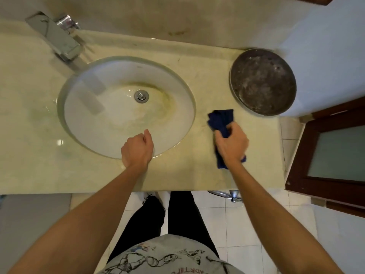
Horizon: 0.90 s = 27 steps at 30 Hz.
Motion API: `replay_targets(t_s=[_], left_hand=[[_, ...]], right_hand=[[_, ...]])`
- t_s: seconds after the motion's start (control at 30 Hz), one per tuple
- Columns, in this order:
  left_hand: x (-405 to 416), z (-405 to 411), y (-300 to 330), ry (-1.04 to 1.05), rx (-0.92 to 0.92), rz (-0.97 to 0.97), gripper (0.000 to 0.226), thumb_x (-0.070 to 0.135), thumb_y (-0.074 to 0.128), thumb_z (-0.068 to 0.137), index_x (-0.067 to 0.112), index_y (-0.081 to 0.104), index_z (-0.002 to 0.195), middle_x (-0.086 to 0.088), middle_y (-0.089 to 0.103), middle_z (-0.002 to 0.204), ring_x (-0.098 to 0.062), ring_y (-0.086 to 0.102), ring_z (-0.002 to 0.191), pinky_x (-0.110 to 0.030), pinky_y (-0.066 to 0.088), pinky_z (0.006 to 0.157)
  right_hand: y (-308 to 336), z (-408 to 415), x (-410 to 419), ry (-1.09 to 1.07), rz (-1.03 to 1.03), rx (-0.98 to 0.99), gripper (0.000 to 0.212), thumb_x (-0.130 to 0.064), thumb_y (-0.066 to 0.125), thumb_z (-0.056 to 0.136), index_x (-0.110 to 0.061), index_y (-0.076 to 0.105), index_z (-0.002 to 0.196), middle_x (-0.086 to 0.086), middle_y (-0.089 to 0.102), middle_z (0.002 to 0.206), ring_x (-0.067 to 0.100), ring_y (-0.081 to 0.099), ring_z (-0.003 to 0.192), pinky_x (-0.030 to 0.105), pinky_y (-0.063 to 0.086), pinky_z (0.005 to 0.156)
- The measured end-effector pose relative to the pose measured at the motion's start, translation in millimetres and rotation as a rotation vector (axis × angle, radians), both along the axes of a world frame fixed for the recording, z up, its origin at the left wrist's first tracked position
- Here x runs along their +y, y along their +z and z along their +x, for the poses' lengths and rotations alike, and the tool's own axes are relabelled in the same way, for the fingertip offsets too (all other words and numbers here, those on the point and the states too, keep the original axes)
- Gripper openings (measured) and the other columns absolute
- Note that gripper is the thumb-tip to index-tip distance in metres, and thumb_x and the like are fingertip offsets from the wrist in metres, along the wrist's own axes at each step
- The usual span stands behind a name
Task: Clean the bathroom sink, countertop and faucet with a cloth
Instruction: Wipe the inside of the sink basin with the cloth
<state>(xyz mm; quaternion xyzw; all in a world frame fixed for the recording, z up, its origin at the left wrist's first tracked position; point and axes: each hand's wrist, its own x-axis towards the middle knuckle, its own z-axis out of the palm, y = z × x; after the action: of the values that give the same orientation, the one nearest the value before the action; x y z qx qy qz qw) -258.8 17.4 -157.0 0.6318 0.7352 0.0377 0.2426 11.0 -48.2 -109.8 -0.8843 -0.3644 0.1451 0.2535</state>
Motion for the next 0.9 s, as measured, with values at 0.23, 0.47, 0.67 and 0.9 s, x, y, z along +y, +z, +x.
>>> replay_targets(t_s=[0.23, 0.47, 0.67, 0.9], left_hand=[[0.4, -1.8, 4.0, -0.013, -0.048, 0.019, 0.065, 0.046, 0.023, 0.105, 0.009, 0.058, 0.064, -0.008, 0.057, 0.061, -0.03, 0.057, 0.06, -0.043, 0.055, 0.071], [-2.6, -1.9, 7.5, -0.01, -0.059, 0.022, 0.064, 0.041, 0.022, 0.105, 0.007, 0.062, 0.069, -0.015, 0.061, 0.067, -0.038, 0.06, 0.067, -0.045, 0.055, 0.074], [-1.7, -2.6, 5.2, 0.011, -0.063, 0.012, 0.063, 0.037, 0.024, 0.106, 0.001, 0.066, 0.075, -0.013, 0.058, 0.068, -0.036, 0.057, 0.067, -0.04, 0.048, 0.069], [-0.1, -2.1, 1.0, 0.037, -0.06, 0.01, 0.061, 0.036, 0.026, 0.107, 0.002, 0.066, 0.077, -0.014, 0.063, 0.074, -0.036, 0.057, 0.07, -0.04, 0.045, 0.071]], right_hand=[[15.8, -91.8, 36.8, 0.171, 0.093, 0.437, 0.011, -0.026, 0.075, 0.075, -0.019, 0.067, 0.078, -0.01, 0.066, 0.068, 0.005, 0.06, 0.061, 0.023, 0.049, 0.057], [54.0, 36.8, -31.0, -0.179, 0.289, 0.676, 0.005, -0.001, 0.075, 0.083, -0.005, 0.071, 0.084, -0.002, 0.067, 0.072, 0.01, 0.059, 0.067, 0.029, 0.051, 0.064], [82.8, 140.8, -100.5, -0.151, 0.063, 0.254, 0.006, -0.008, 0.074, 0.084, -0.006, 0.069, 0.088, 0.002, 0.065, 0.072, 0.005, 0.059, 0.059, 0.031, 0.048, 0.065], [19.0, 111.6, -112.1, -0.009, -0.16, -0.007, 0.024, -0.03, 0.076, 0.077, -0.022, 0.054, 0.08, -0.004, 0.061, 0.07, 0.022, 0.06, 0.066, 0.036, 0.047, 0.058]])
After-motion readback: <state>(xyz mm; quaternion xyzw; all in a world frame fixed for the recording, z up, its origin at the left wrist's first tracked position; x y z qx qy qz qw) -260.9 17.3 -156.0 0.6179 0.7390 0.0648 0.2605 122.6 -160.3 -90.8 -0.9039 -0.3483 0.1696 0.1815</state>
